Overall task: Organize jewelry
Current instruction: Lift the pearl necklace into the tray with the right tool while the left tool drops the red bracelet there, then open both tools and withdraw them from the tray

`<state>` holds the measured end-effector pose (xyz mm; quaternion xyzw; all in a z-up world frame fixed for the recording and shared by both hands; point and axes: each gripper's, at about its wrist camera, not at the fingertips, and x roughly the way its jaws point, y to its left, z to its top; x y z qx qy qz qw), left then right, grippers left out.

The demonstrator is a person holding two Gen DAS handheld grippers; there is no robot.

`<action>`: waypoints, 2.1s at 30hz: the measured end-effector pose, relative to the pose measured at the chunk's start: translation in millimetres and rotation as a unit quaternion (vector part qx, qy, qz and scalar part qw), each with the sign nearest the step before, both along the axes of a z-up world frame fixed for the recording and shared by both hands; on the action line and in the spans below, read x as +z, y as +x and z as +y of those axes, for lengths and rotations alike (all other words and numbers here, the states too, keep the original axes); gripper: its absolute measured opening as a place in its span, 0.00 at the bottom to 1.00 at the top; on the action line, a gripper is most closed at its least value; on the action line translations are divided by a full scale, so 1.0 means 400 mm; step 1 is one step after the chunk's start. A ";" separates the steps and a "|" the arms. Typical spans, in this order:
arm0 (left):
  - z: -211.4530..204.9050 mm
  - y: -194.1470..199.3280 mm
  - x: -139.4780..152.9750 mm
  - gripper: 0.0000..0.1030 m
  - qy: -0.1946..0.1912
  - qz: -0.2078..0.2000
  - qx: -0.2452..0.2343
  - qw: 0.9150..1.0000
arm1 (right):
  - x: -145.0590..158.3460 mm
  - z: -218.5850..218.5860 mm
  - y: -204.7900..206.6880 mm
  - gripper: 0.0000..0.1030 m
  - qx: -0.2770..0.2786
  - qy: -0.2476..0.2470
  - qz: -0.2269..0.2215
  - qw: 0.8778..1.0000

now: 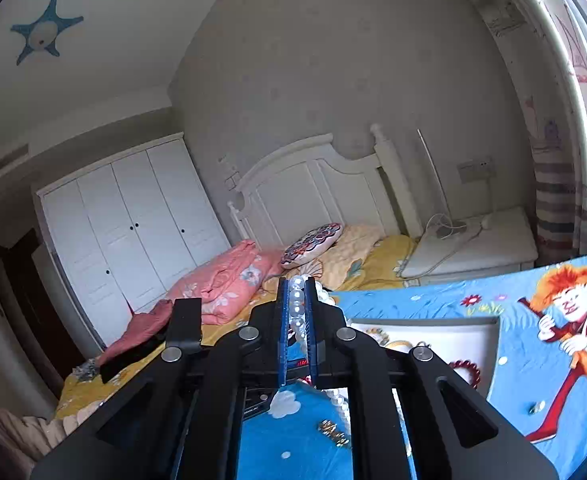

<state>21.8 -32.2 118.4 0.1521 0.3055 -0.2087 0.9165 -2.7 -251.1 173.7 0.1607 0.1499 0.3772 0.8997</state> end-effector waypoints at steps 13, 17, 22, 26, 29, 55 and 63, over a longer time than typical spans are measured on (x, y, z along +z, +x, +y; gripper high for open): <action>-0.064 0.118 -0.036 0.05 0.018 0.021 0.020 0.999 | -0.005 0.004 0.201 0.09 -0.059 -0.070 0.030 0.995; -0.078 0.150 -0.064 0.05 0.019 0.031 0.027 0.999 | -0.016 0.001 0.258 0.09 -0.071 -0.088 0.041 0.993; -0.088 0.193 -0.094 0.05 0.005 0.042 0.037 0.998 | -0.026 0.014 0.310 0.09 -0.087 -0.119 0.039 0.988; -0.083 0.228 -0.126 0.05 -0.012 0.057 0.051 0.997 | -0.054 0.046 0.370 0.09 -0.096 -0.156 0.041 0.982; -0.071 0.253 -0.159 0.07 -0.020 0.075 0.065 0.995 | -0.102 0.090 0.413 0.09 -0.086 -0.189 0.055 0.977; 0.056 0.196 -0.192 0.97 -0.048 0.062 0.142 0.987 | -0.355 0.319 0.467 0.65 -0.004 -0.279 0.140 0.950; 0.119 0.177 -0.160 0.97 -0.077 0.044 0.253 0.963 | -0.255 0.139 0.266 0.71 -0.045 -0.244 0.080 0.965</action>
